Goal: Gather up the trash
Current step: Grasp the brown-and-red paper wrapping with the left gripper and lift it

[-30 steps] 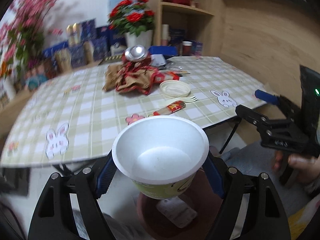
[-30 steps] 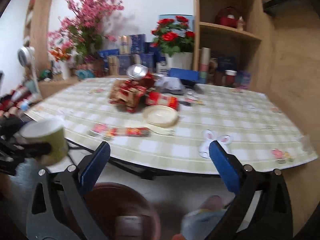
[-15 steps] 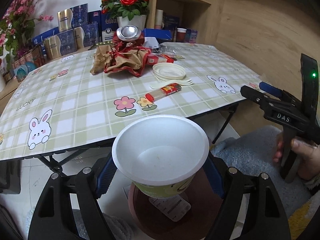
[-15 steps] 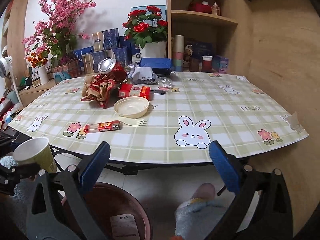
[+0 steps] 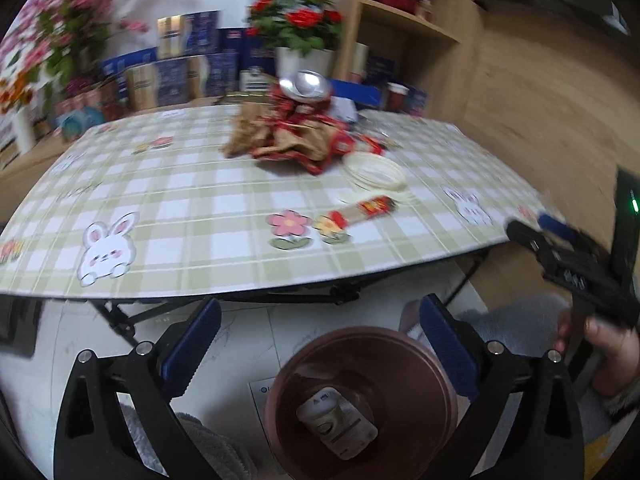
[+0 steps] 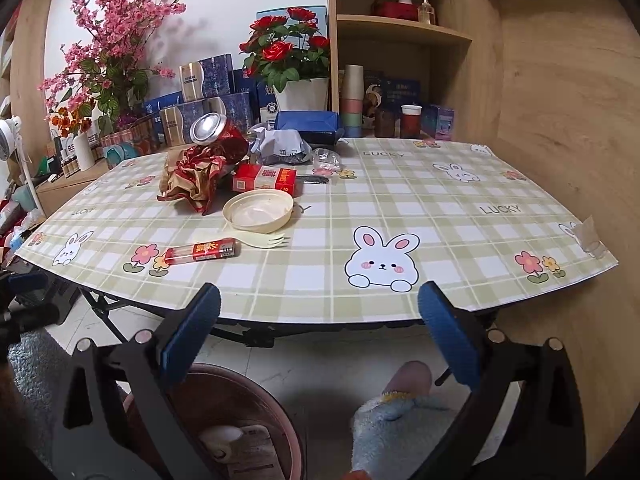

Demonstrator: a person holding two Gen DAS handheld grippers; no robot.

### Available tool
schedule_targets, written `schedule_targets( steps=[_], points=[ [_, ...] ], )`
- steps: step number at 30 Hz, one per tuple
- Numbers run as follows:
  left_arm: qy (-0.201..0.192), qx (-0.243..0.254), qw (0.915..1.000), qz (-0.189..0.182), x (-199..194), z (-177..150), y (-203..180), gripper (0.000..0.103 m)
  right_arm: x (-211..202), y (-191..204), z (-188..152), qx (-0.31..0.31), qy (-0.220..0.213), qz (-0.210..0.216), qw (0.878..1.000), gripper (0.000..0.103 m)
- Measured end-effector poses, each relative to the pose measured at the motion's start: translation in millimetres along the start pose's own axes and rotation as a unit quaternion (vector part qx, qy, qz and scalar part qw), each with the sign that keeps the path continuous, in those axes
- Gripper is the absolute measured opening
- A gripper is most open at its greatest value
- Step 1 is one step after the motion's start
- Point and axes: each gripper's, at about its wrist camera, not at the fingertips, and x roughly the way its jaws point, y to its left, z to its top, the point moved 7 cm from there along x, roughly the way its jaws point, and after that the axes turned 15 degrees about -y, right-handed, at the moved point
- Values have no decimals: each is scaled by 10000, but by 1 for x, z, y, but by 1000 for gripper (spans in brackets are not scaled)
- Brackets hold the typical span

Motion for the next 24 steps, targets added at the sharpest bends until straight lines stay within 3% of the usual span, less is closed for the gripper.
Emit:
schedule_targets(
  steps=[6, 15, 19, 24],
  points=[
    [-100, -526, 9977, 419, -4, 5, 30, 97, 0, 0, 1, 89, -18, 78, 9999, 97],
    [-206, -654, 9950, 722, -11, 11, 43, 97, -1, -11, 15, 415, -130, 127, 9990, 98],
    [-217, -869, 9951, 413, -10, 19, 43, 97, -1, -12, 29, 245, -273, 169, 9992, 98],
    [-204, -650, 9968, 425, 0, 39, 43, 97, 9, -25, 48, 350, -327, 196, 9987, 98]
  ],
)
